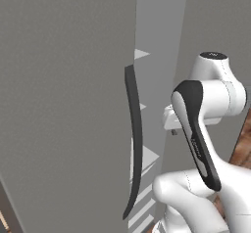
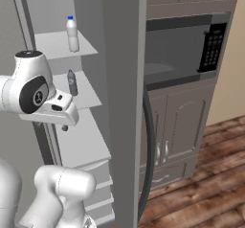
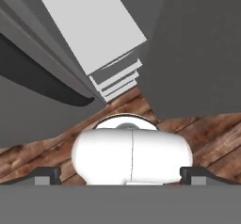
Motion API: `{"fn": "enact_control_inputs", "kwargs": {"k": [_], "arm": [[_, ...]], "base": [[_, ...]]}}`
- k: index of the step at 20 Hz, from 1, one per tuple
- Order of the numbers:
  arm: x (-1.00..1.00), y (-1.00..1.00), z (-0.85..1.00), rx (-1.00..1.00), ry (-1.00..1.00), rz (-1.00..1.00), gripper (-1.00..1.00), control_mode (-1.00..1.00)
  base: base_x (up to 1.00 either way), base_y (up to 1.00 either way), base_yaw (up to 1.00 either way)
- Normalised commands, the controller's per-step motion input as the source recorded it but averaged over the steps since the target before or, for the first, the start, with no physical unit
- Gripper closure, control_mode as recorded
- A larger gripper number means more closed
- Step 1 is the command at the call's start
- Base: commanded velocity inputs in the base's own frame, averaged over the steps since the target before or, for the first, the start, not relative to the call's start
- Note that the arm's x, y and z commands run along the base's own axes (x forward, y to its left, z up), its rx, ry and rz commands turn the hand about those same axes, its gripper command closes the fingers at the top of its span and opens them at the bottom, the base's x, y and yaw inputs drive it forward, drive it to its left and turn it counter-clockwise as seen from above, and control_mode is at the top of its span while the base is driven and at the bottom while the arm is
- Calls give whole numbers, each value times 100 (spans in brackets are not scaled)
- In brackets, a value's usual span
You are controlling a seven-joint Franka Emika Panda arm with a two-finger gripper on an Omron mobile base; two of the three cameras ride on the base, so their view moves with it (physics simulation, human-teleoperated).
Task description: Take the bottled waters from the counter and place them in the freezer to freeze. Close the freezer door after placing the bottles.
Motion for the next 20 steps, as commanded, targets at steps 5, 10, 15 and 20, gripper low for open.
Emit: {"fn": "enact_control_inputs", "kwargs": {"k": [5,10,15,20], "arm": [[0,-1,-38,0,8,0,-100,-100],[0,0,-13,0,3,0,-100,-100],[0,0,0,0,0,0,-100,-100],[0,0,0,0,0,0,-100,-100]], "base": [[0,0,0],[0,0,0],[0,0,0],[0,0,0]]}}
